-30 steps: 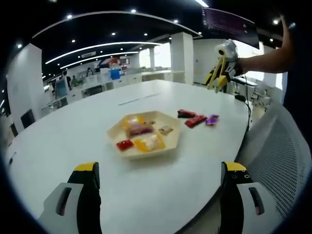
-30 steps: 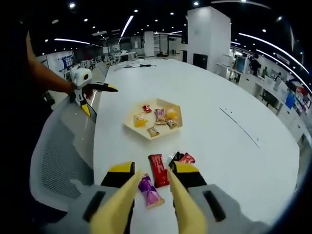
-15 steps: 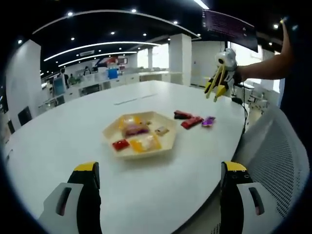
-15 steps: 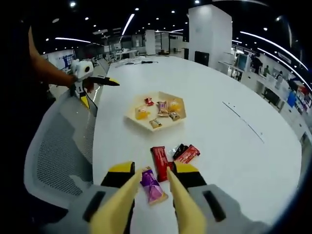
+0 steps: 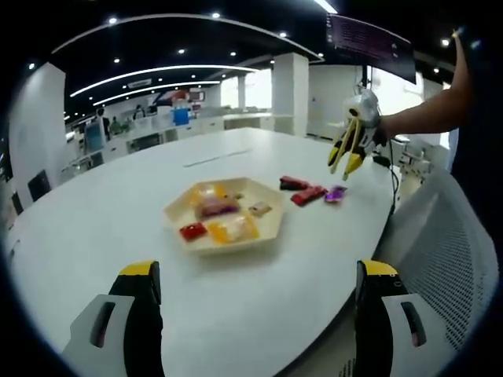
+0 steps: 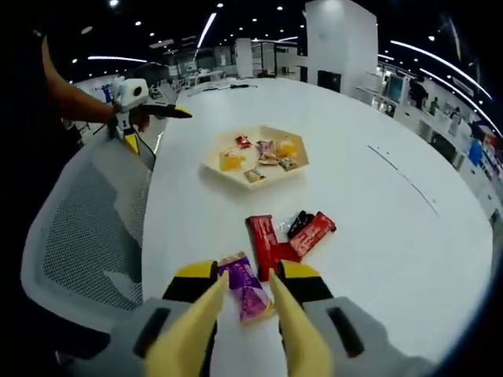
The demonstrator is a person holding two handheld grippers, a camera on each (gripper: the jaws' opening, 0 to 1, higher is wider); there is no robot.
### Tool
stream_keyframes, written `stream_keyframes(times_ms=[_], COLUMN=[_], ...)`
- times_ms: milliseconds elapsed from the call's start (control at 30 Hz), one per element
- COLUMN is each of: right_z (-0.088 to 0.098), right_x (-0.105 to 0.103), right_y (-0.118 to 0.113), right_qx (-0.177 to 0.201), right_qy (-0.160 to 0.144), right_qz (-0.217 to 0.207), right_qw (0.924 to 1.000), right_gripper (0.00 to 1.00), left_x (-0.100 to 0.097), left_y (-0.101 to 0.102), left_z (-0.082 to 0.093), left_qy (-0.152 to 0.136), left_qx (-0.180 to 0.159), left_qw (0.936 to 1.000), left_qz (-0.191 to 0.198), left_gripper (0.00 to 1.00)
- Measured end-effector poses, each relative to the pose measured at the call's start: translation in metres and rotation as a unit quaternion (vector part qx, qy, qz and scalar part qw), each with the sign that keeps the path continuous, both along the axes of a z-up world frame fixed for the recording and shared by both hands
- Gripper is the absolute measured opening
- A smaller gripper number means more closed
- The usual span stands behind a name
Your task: Place the target food into the container with the food tongs after gripping and lifting it, then release it inside without dropping or visibly crushing the food.
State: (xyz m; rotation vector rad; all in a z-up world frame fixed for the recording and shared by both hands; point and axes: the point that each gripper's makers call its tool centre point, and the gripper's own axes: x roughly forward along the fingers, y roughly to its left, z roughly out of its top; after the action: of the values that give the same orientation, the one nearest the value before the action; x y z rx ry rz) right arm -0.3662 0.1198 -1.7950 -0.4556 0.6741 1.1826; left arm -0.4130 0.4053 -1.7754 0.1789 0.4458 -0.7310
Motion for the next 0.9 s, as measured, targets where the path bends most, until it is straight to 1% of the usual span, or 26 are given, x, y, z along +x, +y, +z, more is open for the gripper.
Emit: stream_keyframes(times_ms=[133, 367, 433, 467, 533, 600, 667, 700, 733, 833, 900], right_z=[-0.011, -0.027, -0.037, -0.039, -0.037, -0.037, -0.043, -0.042, -0.042, -0.042, -0.042], right_x=[-0.003, -0.002, -0.003, -0.003, -0.002, -0.002, -0.007, -0.008, -0.009, -0.006, -0.004], right_y=[0.001, 0.001, 0.0, 0.001, 0.004, 0.005, 0.005, 0.006, 0.004, 0.004, 0.003], right_qx=[-0.004, -0.015, -0.03, -0.028, -0.02, -0.022, -0.036, -0.039, -0.041, -0.039, -0.036], right_qy=[0.01, 0.015, 0.016, 0.018, 0.019, 0.019, 0.022, 0.009, 0.017, 0.021, 0.033], right_qz=[0.007, 0.013, 0.017, 0.015, 0.005, 0.004, 0.016, 0.025, 0.019, 0.007, -0.01], right_qw=[0.9999, 0.9997, 0.9993, 0.9993, 0.9996, 0.9996, 0.999, 0.9989, 0.9988, 0.999, 0.9988], right_gripper=[0.29, 0.29, 0.29, 0.29, 0.29, 0.28, 0.28, 0.28, 0.28, 0.26, 0.24], left_x=[0.001, 0.0, 0.0, 0.0, 0.0, 0.0, 0.0, 0.0, 0.0, 0.0, 0.0], left_y=[0.001, 0.0, 0.0, 0.0, 0.001, 0.001, 0.002, 0.001, 0.001, 0.001, 0.002], left_z=[0.0, 0.0, -0.001, -0.001, -0.001, 0.0, -0.001, -0.001, 0.0, 0.0, -0.002], left_qy=[-0.001, 0.002, 0.002, 0.002, 0.002, 0.002, 0.002, 0.002, 0.002, 0.002, 0.004], left_qx=[-0.001, 0.001, 0.001, 0.001, 0.001, 0.0, 0.0, 0.0, 0.0, -0.002, 0.003], left_qw=[1.0, 1.0, 1.0, 1.0, 1.0, 1.0, 1.0, 1.0, 1.0, 1.0, 1.0], left_qz=[0.004, 0.002, 0.001, 0.001, 0.002, 0.004, 0.004, 0.003, 0.003, 0.005, 0.004], left_gripper=[0.99, 0.99, 0.99, 0.99, 0.99, 0.99, 0.99, 0.99, 0.99, 0.99, 0.99])
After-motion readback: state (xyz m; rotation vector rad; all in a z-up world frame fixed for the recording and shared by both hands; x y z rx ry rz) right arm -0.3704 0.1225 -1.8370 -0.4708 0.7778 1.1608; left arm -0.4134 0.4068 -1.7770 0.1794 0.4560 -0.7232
